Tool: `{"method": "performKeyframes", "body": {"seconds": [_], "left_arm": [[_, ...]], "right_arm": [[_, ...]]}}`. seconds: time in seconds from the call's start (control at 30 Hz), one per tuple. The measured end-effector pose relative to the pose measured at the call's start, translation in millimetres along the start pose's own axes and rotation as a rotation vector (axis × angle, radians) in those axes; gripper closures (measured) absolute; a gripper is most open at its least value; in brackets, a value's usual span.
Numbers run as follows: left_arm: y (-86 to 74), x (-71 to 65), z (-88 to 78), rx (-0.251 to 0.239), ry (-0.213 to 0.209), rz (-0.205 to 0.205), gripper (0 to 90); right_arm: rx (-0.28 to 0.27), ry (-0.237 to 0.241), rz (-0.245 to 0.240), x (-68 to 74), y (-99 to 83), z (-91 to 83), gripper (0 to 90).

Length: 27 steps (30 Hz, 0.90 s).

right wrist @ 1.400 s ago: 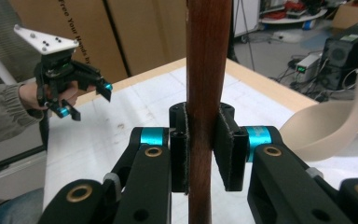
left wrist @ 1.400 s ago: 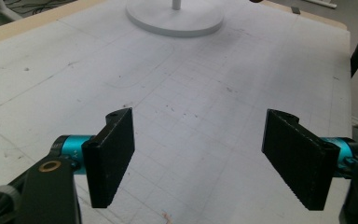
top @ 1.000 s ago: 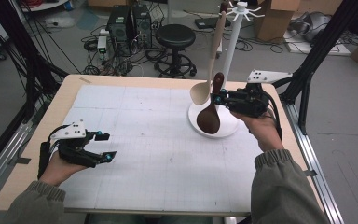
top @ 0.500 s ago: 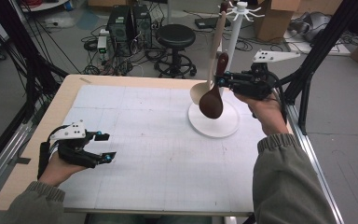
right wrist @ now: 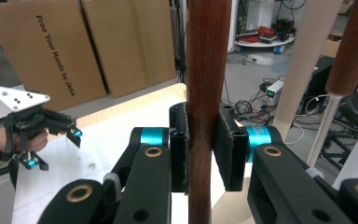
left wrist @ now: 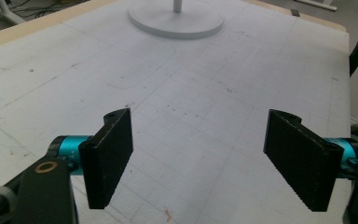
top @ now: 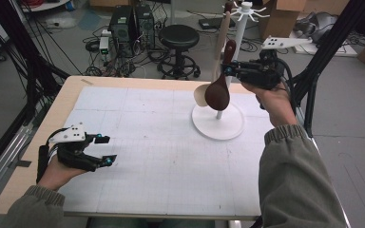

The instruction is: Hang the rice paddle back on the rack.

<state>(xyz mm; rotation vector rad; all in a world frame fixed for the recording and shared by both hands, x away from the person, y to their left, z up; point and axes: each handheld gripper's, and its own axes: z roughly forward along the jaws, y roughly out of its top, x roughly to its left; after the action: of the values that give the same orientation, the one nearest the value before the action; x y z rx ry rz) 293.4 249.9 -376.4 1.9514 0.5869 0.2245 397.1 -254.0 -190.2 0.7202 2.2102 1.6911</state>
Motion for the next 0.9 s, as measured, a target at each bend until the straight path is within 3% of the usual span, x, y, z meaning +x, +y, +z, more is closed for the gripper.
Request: {"method": "performKeyframes", "body": {"seconds": [0.43,0.9], "left_arm": [[-2.5,-0.1,-2.0,0.003,0.005,-0.012,21.9],[-2.1,-0.2,-3.5,-0.005,0.017,-0.008,21.9]], "right_arm": [[-0.009,-0.012,-0.004,-7.0,25.7,-1.3,77.4],[-0.005,-0.057,0.012,-21.2,42.1,-3.0,77.3]]}}
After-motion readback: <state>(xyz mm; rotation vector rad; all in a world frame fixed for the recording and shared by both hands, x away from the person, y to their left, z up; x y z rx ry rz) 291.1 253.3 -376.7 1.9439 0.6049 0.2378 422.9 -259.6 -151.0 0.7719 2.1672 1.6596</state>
